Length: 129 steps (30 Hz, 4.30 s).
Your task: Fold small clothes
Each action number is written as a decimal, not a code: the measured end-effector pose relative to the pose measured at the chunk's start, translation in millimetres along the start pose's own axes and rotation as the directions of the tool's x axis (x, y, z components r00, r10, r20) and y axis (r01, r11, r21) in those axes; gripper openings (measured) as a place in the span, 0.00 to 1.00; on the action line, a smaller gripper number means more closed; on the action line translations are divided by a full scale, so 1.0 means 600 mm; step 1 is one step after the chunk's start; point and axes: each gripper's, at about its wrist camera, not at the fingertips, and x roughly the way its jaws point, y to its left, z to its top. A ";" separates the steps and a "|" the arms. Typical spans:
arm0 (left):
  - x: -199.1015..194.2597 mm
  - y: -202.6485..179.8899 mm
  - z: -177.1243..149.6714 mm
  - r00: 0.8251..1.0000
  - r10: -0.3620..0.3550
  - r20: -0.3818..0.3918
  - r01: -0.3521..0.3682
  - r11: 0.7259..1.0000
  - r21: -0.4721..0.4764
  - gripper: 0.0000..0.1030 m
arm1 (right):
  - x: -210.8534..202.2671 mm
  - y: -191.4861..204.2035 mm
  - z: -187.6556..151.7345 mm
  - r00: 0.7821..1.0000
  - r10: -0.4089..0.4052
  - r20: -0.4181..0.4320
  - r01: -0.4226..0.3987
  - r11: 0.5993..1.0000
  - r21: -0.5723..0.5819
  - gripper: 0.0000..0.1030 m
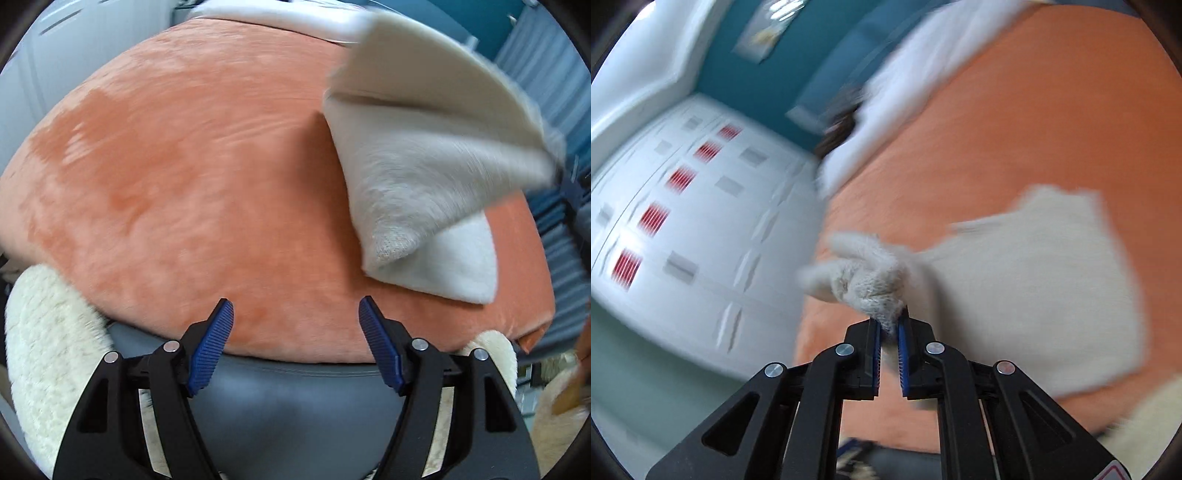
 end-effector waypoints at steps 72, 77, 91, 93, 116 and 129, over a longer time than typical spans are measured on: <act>0.234 -0.215 0.107 0.983 -0.101 -0.151 0.107 0.994 0.034 0.95 | 0.110 -0.184 0.004 0.920 -0.385 -0.080 0.378 0.922 -0.081 0.73; 0.198 -0.229 0.106 0.982 -0.100 -0.159 0.121 0.985 0.126 0.61 | 0.085 -0.168 0.008 0.937 -0.343 -0.068 0.338 0.938 -0.072 0.33; 0.149 -0.182 0.014 0.954 -0.165 -0.250 0.196 0.975 0.108 0.64 | -0.006 -0.184 -0.095 0.928 -0.352 -0.122 0.349 0.936 -0.046 0.45; 0.157 -0.168 0.021 0.951 -0.204 -0.233 0.223 0.973 0.059 0.70 | -0.002 -0.187 -0.097 0.930 -0.349 -0.113 0.347 0.937 -0.036 0.51; -0.175 -0.212 0.158 0.784 -0.611 0.107 0.565 0.775 0.284 0.47 | -0.232 0.122 -0.019 0.941 -0.085 0.326 0.193 0.929 -0.316 0.31; -0.424 -0.144 0.227 0.575 -0.677 0.459 0.405 0.723 0.560 0.56 | -0.259 0.353 -0.021 0.848 0.283 0.448 0.037 0.812 -0.583 0.37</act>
